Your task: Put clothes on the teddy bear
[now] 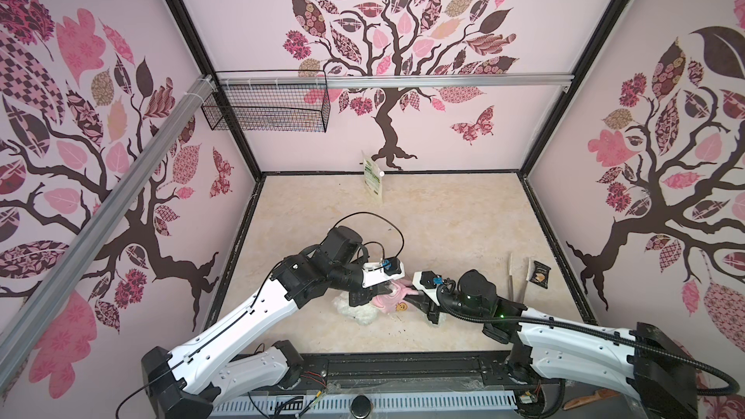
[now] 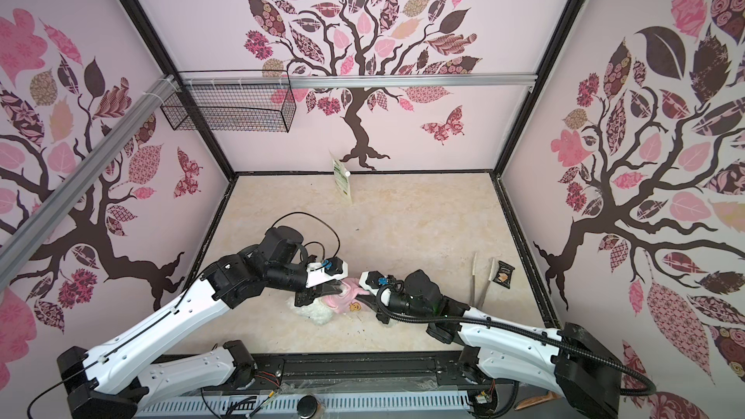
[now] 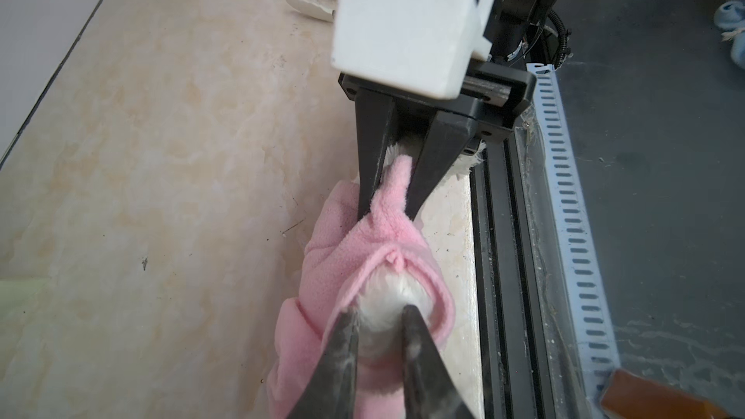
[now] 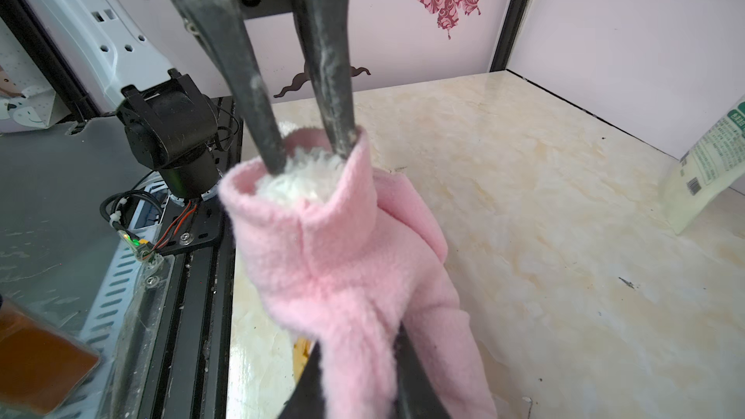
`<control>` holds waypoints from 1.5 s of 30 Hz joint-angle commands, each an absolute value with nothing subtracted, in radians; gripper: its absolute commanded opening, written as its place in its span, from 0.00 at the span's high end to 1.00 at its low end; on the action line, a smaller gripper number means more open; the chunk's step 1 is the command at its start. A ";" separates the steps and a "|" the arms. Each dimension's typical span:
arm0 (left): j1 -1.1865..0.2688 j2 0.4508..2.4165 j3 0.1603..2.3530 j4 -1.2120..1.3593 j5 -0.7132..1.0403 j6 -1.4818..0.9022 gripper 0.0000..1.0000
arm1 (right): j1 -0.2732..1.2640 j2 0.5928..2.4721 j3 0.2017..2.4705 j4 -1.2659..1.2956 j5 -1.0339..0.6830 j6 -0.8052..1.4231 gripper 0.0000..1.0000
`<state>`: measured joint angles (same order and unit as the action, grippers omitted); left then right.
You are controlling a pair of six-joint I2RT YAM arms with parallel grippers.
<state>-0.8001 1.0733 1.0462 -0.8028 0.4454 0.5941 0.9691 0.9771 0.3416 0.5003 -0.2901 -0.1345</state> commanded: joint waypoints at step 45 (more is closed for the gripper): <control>-0.756 0.908 0.930 -0.352 0.493 0.255 1.00 | 0.896 0.927 0.333 0.661 -0.020 0.240 0.76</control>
<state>-0.8021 0.9611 0.9802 -0.5568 0.3405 0.4484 0.9283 0.9535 0.3412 0.6575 -0.1291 0.2466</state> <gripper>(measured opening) 0.049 0.228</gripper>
